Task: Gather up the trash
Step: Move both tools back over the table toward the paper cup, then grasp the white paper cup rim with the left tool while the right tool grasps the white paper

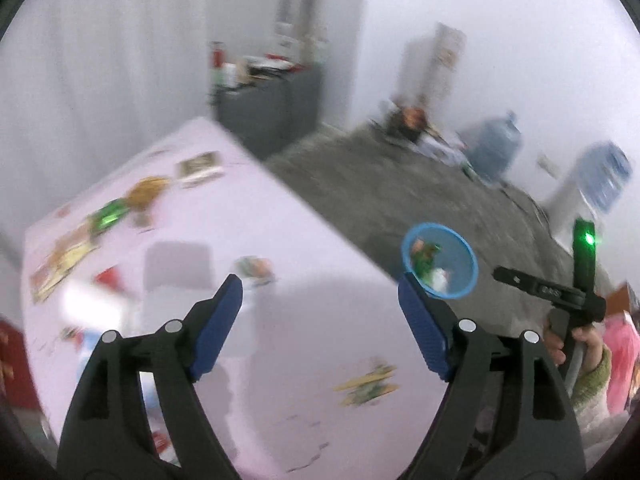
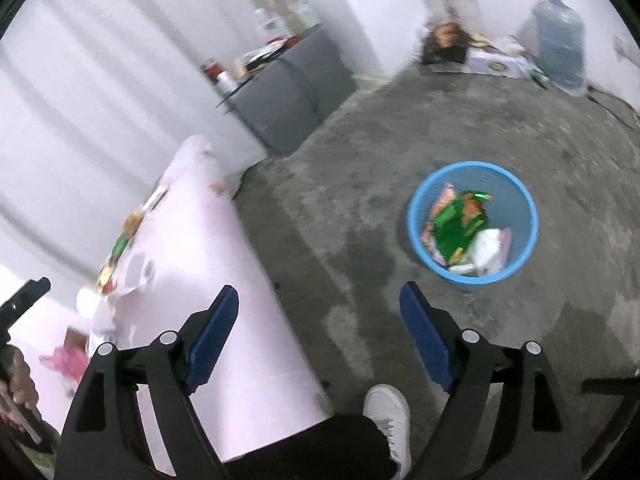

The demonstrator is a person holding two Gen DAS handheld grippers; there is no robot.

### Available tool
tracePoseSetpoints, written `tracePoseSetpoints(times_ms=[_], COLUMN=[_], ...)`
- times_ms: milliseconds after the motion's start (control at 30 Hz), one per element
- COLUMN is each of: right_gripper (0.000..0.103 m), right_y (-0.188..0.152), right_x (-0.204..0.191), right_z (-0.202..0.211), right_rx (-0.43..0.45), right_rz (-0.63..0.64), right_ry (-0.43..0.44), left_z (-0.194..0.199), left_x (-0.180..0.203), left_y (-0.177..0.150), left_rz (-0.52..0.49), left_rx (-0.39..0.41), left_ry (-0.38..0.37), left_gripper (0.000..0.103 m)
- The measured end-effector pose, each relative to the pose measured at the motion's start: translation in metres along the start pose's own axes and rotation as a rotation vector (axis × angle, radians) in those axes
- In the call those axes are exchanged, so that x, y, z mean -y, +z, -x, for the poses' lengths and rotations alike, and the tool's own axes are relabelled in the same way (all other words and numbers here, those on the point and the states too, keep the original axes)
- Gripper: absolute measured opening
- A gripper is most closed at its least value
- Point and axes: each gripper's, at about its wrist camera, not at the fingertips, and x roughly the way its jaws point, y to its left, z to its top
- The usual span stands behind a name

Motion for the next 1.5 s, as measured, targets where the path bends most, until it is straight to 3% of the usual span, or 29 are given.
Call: tracePoseSetpoints(times_ms=[167, 333, 500, 667, 933, 1167, 1300, 1500], right_gripper=[0.081, 0.081, 0.081, 0.081, 0.081, 0.077, 0.073, 0.063], right_y=[-0.006, -0.012, -0.021, -0.028, -0.029, -0.029, -0.032, -0.037], right_x=[-0.048, -0.101, -0.153, -0.193, -0.227, -0.222, -0.219, -0.218], right_z=[-0.01, -0.023, -0.037, -0.053, -0.091, -0.128, -0.145, -0.166], right_rx=[-0.04, -0.095, -0.166, -0.235, -0.387, -0.504, -0.564, -0.609], right_rz=[0.09, 0.171, 0.256, 0.292, 0.21, 0.06, -0.015, -0.08], right_ry=[0.052, 0.134, 0.217, 0.294, 0.443, 0.495, 0.513, 0.519], left_z=[0.043, 0.059, 0.06, 0.045, 0.008, -0.029, -0.048, -0.06], left_x=[-0.075, -0.131, -0.163, -0.189, -0.27, -0.308, -0.312, -0.309], left_y=[-0.026, -0.05, -0.067, -0.062, -0.044, -0.046, -0.047, -0.051], left_rz=[0.163, 0.282, 0.335, 0.343, 0.502, 0.615, 0.597, 0.57], left_rx=[0.063, 0.075, 0.087, 0.09, 0.122, 0.076, 0.031, -0.003], left_ry=[0.099, 0.144, 0.161, 0.185, 0.041, -0.092, -0.106, -0.128], left_gripper=[0.078, 0.078, 0.078, 0.081, 0.081, 0.067, 0.066, 0.048])
